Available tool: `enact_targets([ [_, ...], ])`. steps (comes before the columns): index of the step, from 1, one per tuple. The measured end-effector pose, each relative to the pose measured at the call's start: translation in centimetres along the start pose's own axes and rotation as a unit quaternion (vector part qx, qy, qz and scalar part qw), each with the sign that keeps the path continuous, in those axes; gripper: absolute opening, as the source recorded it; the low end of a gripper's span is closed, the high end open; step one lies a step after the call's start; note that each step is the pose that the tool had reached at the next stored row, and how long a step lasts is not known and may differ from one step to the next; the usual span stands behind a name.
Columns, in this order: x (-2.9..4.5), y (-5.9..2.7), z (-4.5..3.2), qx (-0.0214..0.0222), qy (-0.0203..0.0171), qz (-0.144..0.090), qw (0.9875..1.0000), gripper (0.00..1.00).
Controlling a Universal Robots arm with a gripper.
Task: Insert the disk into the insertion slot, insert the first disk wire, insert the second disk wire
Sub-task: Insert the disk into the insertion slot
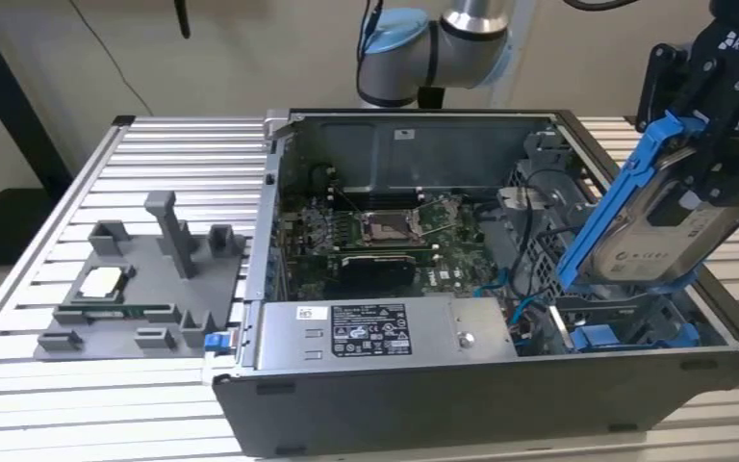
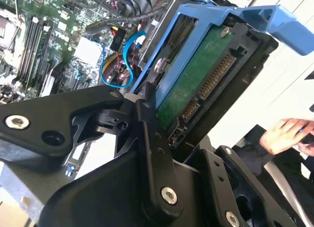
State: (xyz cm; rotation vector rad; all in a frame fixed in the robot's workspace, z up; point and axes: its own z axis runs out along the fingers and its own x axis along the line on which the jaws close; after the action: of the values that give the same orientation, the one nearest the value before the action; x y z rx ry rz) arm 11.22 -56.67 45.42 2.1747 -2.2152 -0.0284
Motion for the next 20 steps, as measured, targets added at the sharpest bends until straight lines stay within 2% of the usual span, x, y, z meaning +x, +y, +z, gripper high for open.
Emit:
enact_targets([
  [8,0.00,-0.06,0.04,0.0000,0.0000,0.000,1.0000,0.33],
  [20,-0.01,-0.16,0.86,0.0000,-0.0001,0.000,1.0000,0.33],
])
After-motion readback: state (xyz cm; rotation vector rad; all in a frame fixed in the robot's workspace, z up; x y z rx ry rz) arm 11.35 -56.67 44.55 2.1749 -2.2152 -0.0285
